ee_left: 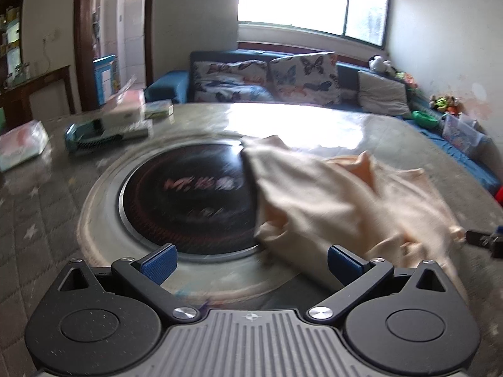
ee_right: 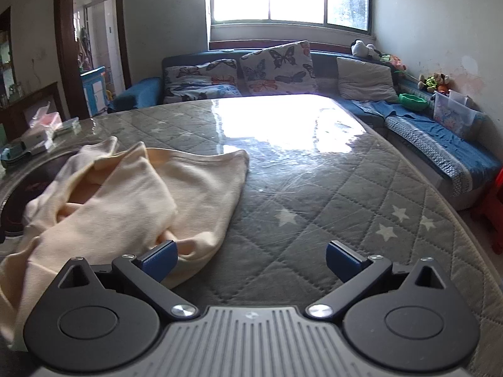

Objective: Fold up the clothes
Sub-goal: 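Approach the crumpled cream shirt with both grippers open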

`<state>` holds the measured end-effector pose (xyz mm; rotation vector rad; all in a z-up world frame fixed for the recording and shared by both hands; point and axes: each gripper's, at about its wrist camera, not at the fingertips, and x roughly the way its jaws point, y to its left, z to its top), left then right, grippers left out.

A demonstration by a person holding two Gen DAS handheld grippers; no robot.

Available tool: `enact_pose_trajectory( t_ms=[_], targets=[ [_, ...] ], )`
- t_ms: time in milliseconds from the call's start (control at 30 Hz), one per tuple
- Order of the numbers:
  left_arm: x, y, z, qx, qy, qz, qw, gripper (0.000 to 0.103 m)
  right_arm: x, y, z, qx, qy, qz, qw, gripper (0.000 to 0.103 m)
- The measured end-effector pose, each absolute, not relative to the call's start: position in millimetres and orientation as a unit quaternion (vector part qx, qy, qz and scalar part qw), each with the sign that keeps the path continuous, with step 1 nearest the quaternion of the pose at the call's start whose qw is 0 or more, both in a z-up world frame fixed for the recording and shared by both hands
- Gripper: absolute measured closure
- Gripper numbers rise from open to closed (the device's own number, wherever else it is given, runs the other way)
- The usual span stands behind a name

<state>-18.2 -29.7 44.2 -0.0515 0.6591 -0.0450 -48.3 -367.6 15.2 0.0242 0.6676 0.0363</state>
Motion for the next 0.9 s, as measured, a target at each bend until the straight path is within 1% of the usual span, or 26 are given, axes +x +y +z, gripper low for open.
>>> enact_pose_trajectory(
  t_ms=[367, 900],
  targets=[
    [-8, -58, 56, -0.010, 0.335, -0.030, 0.942, 0.000, -60, -353, 24, -0.008, 0.316, 0.060, 0.947, 0.003],
    [-42, -49, 51, 0.001, 0.350, -0.010, 0.937, 0.000, -86, -334, 21, -0.026, 0.323, 0.095, 0.941, 0.005]
  ],
)
